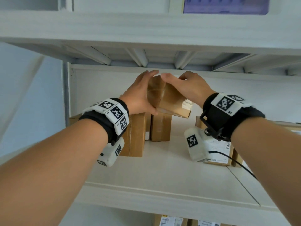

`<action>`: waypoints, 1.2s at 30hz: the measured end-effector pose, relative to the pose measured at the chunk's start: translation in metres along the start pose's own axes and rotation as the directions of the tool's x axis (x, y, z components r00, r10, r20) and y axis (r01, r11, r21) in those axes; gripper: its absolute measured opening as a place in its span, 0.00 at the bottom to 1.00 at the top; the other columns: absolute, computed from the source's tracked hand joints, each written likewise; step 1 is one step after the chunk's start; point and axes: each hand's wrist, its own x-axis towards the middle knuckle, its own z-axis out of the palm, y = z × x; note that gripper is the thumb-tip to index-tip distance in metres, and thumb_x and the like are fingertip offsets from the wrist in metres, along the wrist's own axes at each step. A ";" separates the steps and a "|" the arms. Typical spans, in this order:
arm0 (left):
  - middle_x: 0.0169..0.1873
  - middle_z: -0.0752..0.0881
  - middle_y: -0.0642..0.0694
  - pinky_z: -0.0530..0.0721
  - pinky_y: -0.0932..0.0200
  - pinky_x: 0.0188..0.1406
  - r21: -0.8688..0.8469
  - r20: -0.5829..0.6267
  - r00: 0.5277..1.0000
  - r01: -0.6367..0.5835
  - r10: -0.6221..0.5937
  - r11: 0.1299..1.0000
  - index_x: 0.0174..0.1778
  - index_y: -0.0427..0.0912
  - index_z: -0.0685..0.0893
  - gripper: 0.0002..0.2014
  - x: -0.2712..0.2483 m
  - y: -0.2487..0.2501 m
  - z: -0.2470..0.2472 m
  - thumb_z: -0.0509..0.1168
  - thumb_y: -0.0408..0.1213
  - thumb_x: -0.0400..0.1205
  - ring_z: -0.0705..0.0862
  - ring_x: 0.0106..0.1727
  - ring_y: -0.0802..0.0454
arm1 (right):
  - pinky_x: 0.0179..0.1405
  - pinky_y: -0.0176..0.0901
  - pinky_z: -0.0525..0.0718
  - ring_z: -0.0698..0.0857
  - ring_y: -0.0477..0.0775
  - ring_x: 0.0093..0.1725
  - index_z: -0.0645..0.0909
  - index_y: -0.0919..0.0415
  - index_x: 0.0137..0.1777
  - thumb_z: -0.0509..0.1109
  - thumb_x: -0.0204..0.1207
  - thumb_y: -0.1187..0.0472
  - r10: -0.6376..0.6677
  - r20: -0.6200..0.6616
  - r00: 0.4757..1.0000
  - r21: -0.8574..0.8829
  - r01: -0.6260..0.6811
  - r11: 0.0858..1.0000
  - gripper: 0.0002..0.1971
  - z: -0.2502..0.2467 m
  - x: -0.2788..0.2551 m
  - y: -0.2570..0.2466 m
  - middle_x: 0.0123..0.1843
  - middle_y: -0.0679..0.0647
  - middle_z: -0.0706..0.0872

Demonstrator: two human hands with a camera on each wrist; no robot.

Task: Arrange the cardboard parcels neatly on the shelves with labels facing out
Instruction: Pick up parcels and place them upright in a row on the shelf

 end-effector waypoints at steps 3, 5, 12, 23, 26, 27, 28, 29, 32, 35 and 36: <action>0.72 0.73 0.48 0.78 0.55 0.65 -0.112 0.025 0.999 0.023 -0.021 0.993 0.79 0.48 0.60 0.54 0.004 0.009 0.002 0.84 0.38 0.60 0.74 0.71 0.50 | 0.47 0.47 0.79 0.82 0.54 0.50 0.77 0.55 0.59 0.57 0.65 0.21 -0.002 -0.015 1.000 0.004 0.002 1.000 0.40 -0.005 0.004 0.004 0.53 0.51 0.81; 0.71 0.75 0.49 0.77 0.60 0.60 -0.180 0.061 0.996 0.070 -0.060 0.981 0.79 0.45 0.61 0.52 0.007 0.013 0.003 0.83 0.36 0.62 0.75 0.70 0.51 | 0.43 0.44 0.78 0.83 0.54 0.49 0.76 0.54 0.58 0.59 0.67 0.23 -0.029 -0.035 0.999 0.009 0.029 1.000 0.36 -0.007 0.004 0.010 0.54 0.52 0.82; 0.65 0.78 0.50 0.87 0.51 0.58 -0.328 0.098 0.989 0.140 -0.114 0.934 0.80 0.52 0.60 0.52 0.009 0.023 0.007 0.83 0.34 0.63 0.83 0.59 0.53 | 0.53 0.45 0.86 0.85 0.52 0.57 0.69 0.49 0.74 0.71 0.61 0.28 -0.082 0.003 0.997 0.134 0.081 0.988 0.44 -0.012 0.007 0.032 0.66 0.52 0.79; 0.60 0.83 0.47 0.89 0.54 0.51 -0.305 0.249 0.953 0.247 -0.174 0.920 0.83 0.64 0.48 0.59 0.007 0.012 0.026 0.82 0.34 0.66 0.87 0.54 0.52 | 0.66 0.51 0.80 0.80 0.53 0.64 0.62 0.49 0.80 0.83 0.54 0.39 -0.088 0.259 0.962 -0.077 0.111 0.991 0.54 -0.003 0.009 0.059 0.71 0.52 0.73; 0.76 0.73 0.46 0.77 0.60 0.62 -0.206 0.262 0.948 0.239 -0.182 0.949 0.84 0.58 0.51 0.57 0.008 0.011 0.032 0.82 0.37 0.66 0.77 0.71 0.48 | 0.66 0.48 0.80 0.81 0.51 0.62 0.64 0.50 0.79 0.83 0.53 0.40 -0.066 0.289 0.955 -0.102 0.099 0.990 0.53 0.000 0.008 0.065 0.69 0.51 0.75; 0.79 0.70 0.47 0.72 0.61 0.63 -0.152 0.263 0.946 0.234 -0.189 0.960 0.85 0.55 0.53 0.56 0.008 0.011 0.033 0.82 0.39 0.66 0.72 0.75 0.48 | 0.65 0.45 0.79 0.80 0.50 0.61 0.65 0.51 0.79 0.83 0.54 0.40 -0.063 0.304 0.951 -0.120 0.104 0.987 0.52 0.001 0.007 0.067 0.68 0.50 0.76; 0.80 0.68 0.47 0.71 0.60 0.64 -0.097 0.274 0.941 0.231 -0.197 0.968 0.85 0.52 0.54 0.55 0.009 0.012 0.035 0.82 0.41 0.66 0.70 0.77 0.48 | 0.63 0.42 0.77 0.79 0.48 0.60 0.66 0.52 0.78 0.84 0.56 0.42 -0.058 0.321 0.945 -0.150 0.111 0.982 0.50 0.001 0.005 0.067 0.67 0.49 0.77; 0.80 0.68 0.47 0.71 0.59 0.66 -0.046 0.290 0.935 0.226 -0.203 0.973 0.85 0.49 0.55 0.55 0.010 0.013 0.037 0.81 0.43 0.67 0.70 0.77 0.48 | 0.61 0.39 0.75 0.78 0.47 0.59 0.67 0.54 0.78 0.83 0.58 0.44 -0.047 0.337 0.940 -0.183 0.115 0.976 0.48 0.001 0.004 0.069 0.66 0.48 0.77; 0.79 0.69 0.46 0.72 0.57 0.69 0.044 0.325 0.921 0.213 -0.215 0.976 0.84 0.43 0.59 0.51 0.012 0.016 0.045 0.79 0.46 0.69 0.72 0.76 0.48 | 0.63 0.43 0.77 0.80 0.50 0.58 0.73 0.58 0.73 0.82 0.62 0.44 0.000 0.378 0.926 -0.235 0.096 0.967 0.40 0.005 0.002 0.073 0.65 0.51 0.81; 0.72 0.78 0.46 0.77 0.56 0.65 0.089 0.353 0.907 0.212 -0.230 0.973 0.78 0.41 0.70 0.40 0.016 0.016 0.054 0.78 0.45 0.72 0.79 0.69 0.47 | 0.57 0.49 0.81 0.85 0.55 0.54 0.79 0.57 0.61 0.79 0.63 0.41 0.011 0.406 0.914 -0.303 0.124 0.945 0.30 0.012 0.006 0.078 0.54 0.52 0.86; 0.68 0.82 0.46 0.80 0.55 0.62 0.106 0.367 0.899 0.215 -0.240 0.971 0.74 0.41 0.75 0.35 0.017 0.015 0.058 0.78 0.45 0.72 0.82 0.64 0.48 | 0.53 0.47 0.82 0.85 0.54 0.51 0.80 0.55 0.57 0.78 0.63 0.40 0.015 0.421 0.907 -0.332 0.138 0.933 0.28 0.014 0.008 0.081 0.51 0.51 0.86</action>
